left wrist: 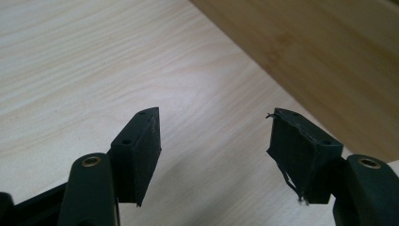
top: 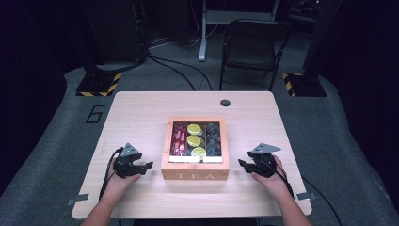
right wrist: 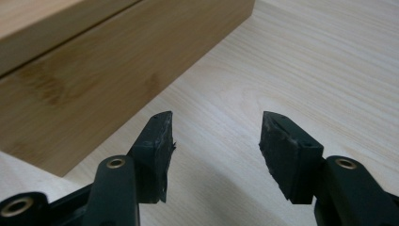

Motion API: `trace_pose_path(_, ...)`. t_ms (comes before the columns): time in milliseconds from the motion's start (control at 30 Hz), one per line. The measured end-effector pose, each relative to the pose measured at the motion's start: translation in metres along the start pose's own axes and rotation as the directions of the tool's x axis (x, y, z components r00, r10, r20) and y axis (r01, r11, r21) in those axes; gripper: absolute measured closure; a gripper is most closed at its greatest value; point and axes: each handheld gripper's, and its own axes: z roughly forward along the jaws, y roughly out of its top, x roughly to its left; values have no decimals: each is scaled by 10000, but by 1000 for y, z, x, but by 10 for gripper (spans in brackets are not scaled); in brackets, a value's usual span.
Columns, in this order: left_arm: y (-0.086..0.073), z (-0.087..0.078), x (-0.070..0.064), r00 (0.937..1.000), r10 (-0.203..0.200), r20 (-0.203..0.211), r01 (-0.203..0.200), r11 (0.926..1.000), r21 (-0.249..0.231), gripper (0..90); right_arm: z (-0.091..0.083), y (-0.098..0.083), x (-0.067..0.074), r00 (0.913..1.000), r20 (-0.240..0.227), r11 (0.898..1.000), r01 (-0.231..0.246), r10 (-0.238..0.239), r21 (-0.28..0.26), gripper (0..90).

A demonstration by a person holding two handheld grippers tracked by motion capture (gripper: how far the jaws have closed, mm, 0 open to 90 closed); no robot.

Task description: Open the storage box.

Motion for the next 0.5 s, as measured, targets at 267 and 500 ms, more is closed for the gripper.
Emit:
trace_pose_path(267, 10, -10, -14, 9989, 360, 310, -351, 9989, -303, 350, -14, 8, 13, 9996, -283, 9990, 26, -38, -450, 465)
trace_pose_path(500, 13, -15, -24, 9975, 411, 567, -393, 9987, -335, 352, -26, 14, 25, 9983, -492, 9967, 275, -314, -770, 480)
